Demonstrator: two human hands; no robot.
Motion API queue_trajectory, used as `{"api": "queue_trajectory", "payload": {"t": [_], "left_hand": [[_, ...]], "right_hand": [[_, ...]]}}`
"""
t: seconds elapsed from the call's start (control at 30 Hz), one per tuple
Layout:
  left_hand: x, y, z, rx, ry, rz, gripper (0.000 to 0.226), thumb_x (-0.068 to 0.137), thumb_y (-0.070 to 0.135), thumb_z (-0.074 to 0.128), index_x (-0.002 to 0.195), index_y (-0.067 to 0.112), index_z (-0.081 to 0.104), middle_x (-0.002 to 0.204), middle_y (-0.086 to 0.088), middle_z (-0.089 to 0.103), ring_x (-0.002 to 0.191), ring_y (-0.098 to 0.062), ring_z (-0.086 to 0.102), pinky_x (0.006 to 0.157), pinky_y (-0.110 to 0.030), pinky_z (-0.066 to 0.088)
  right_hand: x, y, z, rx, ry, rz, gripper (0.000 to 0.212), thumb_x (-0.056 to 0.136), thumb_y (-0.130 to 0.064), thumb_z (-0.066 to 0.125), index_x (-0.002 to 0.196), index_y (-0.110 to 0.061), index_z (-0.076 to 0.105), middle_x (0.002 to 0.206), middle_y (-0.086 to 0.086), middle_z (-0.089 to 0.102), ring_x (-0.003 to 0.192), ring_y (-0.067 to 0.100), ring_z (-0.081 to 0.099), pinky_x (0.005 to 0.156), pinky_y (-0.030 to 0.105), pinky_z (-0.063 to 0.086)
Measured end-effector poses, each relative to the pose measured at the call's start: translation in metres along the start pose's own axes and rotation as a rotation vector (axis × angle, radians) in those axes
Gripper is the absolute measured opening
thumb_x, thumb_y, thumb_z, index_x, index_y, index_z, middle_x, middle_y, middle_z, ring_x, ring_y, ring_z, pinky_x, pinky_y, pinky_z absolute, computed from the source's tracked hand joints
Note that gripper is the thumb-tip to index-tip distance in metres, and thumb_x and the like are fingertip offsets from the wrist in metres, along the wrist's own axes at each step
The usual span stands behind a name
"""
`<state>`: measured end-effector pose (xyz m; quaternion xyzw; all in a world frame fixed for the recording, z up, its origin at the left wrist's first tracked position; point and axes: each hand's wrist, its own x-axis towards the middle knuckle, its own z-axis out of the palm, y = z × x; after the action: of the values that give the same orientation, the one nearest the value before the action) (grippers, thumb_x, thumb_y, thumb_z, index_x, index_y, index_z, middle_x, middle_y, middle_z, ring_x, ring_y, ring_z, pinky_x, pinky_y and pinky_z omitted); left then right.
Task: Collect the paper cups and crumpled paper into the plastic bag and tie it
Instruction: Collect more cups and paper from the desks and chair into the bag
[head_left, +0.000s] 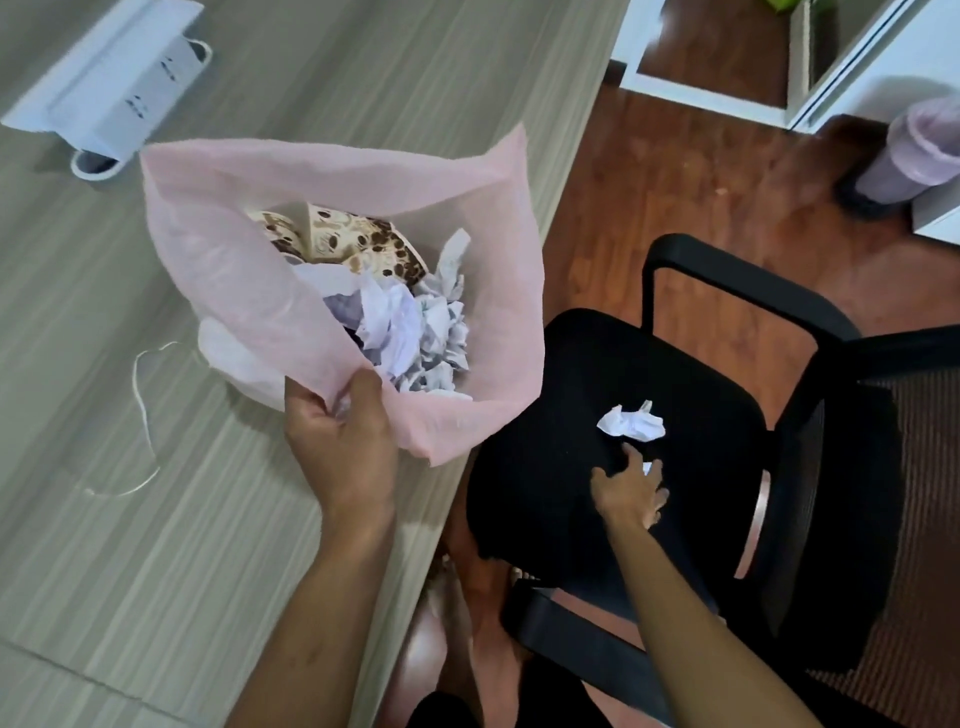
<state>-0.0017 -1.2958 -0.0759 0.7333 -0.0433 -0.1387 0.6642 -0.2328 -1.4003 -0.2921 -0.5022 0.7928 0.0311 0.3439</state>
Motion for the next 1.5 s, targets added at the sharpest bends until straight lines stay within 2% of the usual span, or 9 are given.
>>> {"api": "queue_trajectory", "payload": {"t": [0.2, 0.57, 0.73, 0.83, 0.93, 1.1, 1.23, 1.33, 1.5], "left_hand": [[-0.005, -0.011, 0.004, -0.015, 0.014, -0.002, 0.031, 0.079, 0.013, 0.061, 0.11, 0.017, 0.065, 0.107, 0.003, 0.072, 0.102, -0.014, 0.069, 0.095, -0.042, 0.054], [-0.003, -0.008, -0.007, -0.061, 0.012, 0.004, 0.032, 0.079, 0.01, 0.06, 0.104, 0.029, 0.065, 0.106, 0.004, 0.073, 0.1, -0.015, 0.07, 0.093, -0.042, 0.055], [-0.005, -0.009, -0.011, -0.068, 0.017, 0.003, 0.032, 0.079, 0.008, 0.059, 0.101, 0.032, 0.065, 0.107, 0.003, 0.073, 0.102, -0.017, 0.069, 0.094, -0.043, 0.055], [-0.008, -0.006, -0.011, -0.071, 0.023, -0.009, 0.032, 0.079, 0.008, 0.059, 0.096, 0.035, 0.065, 0.102, 0.008, 0.072, 0.101, -0.016, 0.069, 0.094, -0.045, 0.055], [-0.009, 0.0, -0.016, -0.083, 0.036, -0.023, 0.034, 0.079, 0.008, 0.059, 0.099, 0.035, 0.065, 0.105, 0.005, 0.072, 0.101, -0.017, 0.069, 0.094, -0.043, 0.055], [-0.005, 0.013, -0.031, -0.105, 0.115, -0.038, 0.033, 0.075, 0.01, 0.057, 0.1, 0.029, 0.065, 0.097, 0.007, 0.072, 0.09, -0.011, 0.07, 0.082, -0.033, 0.056], [-0.003, 0.025, -0.042, -0.128, 0.151, -0.009, 0.032, 0.072, 0.014, 0.055, 0.103, 0.019, 0.062, 0.092, 0.008, 0.069, 0.08, -0.004, 0.067, 0.073, -0.023, 0.051], [-0.003, 0.029, -0.043, -0.11, 0.154, -0.003, 0.028, 0.071, 0.014, 0.054, 0.097, 0.021, 0.062, 0.09, 0.006, 0.068, 0.078, -0.008, 0.066, 0.073, -0.027, 0.051], [-0.007, 0.031, -0.039, -0.088, 0.134, 0.0, 0.028, 0.075, 0.013, 0.055, 0.102, 0.017, 0.063, 0.096, -0.001, 0.07, 0.087, -0.019, 0.068, 0.078, -0.036, 0.054]], "right_hand": [[0.036, 0.024, 0.012, 0.013, -0.193, -0.019, 0.057, 0.086, -0.028, 0.066, 0.141, -0.018, 0.05, 0.153, 0.012, 0.038, 0.129, 0.033, 0.049, 0.108, 0.041, 0.042], [0.031, 0.03, 0.022, -0.022, -0.202, -0.009, 0.05, 0.09, -0.026, 0.065, 0.137, -0.013, 0.055, 0.135, 0.011, 0.059, 0.122, 0.032, 0.056, 0.096, 0.032, 0.044], [0.019, 0.027, 0.014, 0.058, -0.117, -0.015, 0.027, 0.087, -0.021, 0.065, 0.108, -0.004, 0.069, 0.107, 0.017, 0.07, 0.092, 0.029, 0.062, 0.082, 0.031, 0.045], [-0.002, 0.014, -0.002, 0.158, -0.074, -0.082, 0.029, 0.086, -0.023, 0.065, 0.108, -0.005, 0.067, 0.113, 0.012, 0.068, 0.099, 0.026, 0.063, 0.084, 0.03, 0.047], [-0.042, -0.017, -0.032, 0.327, -0.026, -0.184, 0.043, 0.089, -0.023, 0.065, 0.13, -0.014, 0.06, 0.132, -0.002, 0.06, 0.107, 0.011, 0.058, 0.089, 0.023, 0.04], [-0.134, -0.089, -0.099, 0.664, 0.04, -0.531, 0.038, 0.092, -0.02, 0.065, 0.129, -0.024, 0.062, 0.135, -0.019, 0.054, 0.111, -0.01, 0.056, 0.092, 0.009, 0.044], [-0.198, -0.141, -0.124, 0.757, 0.084, -0.951, 0.037, 0.091, -0.016, 0.065, 0.127, -0.018, 0.065, 0.136, -0.014, 0.055, 0.123, 0.005, 0.055, 0.096, 0.021, 0.05], [-0.223, -0.174, -0.121, 0.481, 0.009, -1.245, 0.037, 0.089, -0.024, 0.062, 0.126, -0.018, 0.067, 0.14, -0.01, 0.055, 0.128, 0.011, 0.051, 0.105, 0.04, 0.044], [-0.22, -0.203, -0.12, -0.049, -0.399, -1.322, 0.028, 0.091, -0.026, 0.063, 0.117, -0.025, 0.072, 0.148, -0.008, 0.049, 0.135, 0.009, 0.045, 0.111, 0.039, 0.037]]}}
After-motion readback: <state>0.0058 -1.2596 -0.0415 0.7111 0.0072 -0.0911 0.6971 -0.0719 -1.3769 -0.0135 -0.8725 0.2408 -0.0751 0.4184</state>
